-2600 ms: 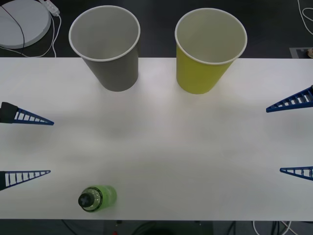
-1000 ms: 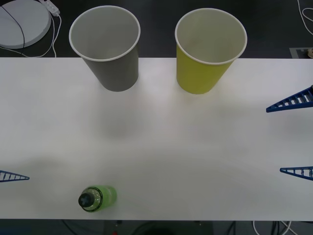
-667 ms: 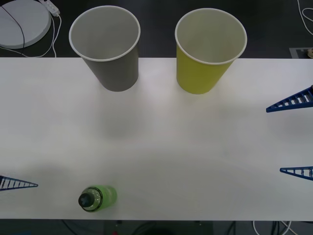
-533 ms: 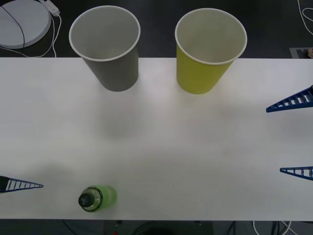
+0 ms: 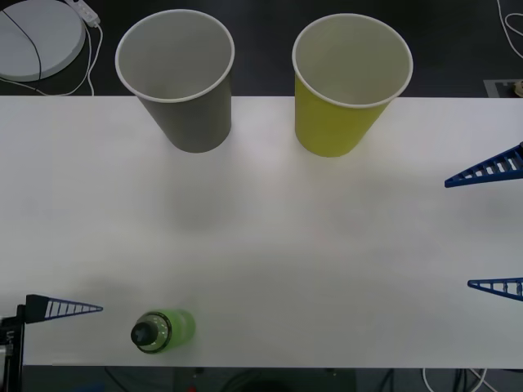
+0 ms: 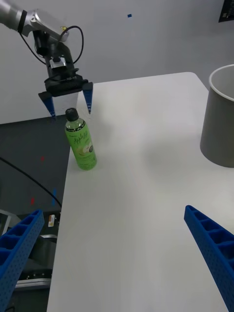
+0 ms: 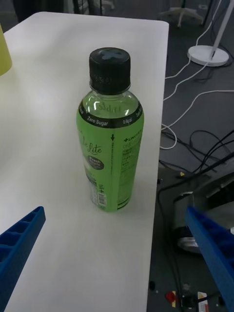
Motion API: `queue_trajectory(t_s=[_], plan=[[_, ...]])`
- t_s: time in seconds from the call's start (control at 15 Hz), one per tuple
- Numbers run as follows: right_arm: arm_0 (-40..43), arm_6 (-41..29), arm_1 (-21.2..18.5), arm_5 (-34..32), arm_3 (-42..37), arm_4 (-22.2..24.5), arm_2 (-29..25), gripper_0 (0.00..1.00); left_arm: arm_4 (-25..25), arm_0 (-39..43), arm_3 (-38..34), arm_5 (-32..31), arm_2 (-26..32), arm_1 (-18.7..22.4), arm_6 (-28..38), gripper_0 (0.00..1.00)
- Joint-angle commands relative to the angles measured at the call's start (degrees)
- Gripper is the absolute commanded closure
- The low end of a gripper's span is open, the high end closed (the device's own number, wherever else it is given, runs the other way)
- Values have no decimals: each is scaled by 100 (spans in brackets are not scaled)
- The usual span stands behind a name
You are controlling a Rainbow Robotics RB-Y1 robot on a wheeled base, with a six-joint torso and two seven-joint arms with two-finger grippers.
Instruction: Put the can into the green bin and the plastic bottle into the gray bin
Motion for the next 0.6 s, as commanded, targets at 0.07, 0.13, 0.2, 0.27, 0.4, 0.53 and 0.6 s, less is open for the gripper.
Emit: queue_trajectory(t_s=[0.07, 0.13, 0.2, 0.27, 0.4, 0.53, 0.6], plan=[[0, 0, 0, 0, 0, 0, 0, 0, 15, -94, -1, 18, -193, -106, -26, 0], [0, 0, 0, 0, 0, 0, 0, 0, 15, -120, -1, 18, -237, -158, -26, 0], [0, 0, 0, 0, 0, 0, 0, 0, 15, -155, -1, 27, -289, -167, -26, 0], [0, 0, 0, 0, 0, 0, 0, 0, 15, -164, -10, 44, -316, -194, -26, 0], [0, 0, 0, 0, 0, 0, 0, 0, 15, -181, -10, 106, -325, -308, -34, 0], [0, 0, 0, 0, 0, 0, 0, 0, -64, -225, -1, 115, -333, -440, -34, 0], [0, 0, 0, 0, 0, 0, 0, 0, -99, -243, -1, 106, -325, -501, -34, 0]])
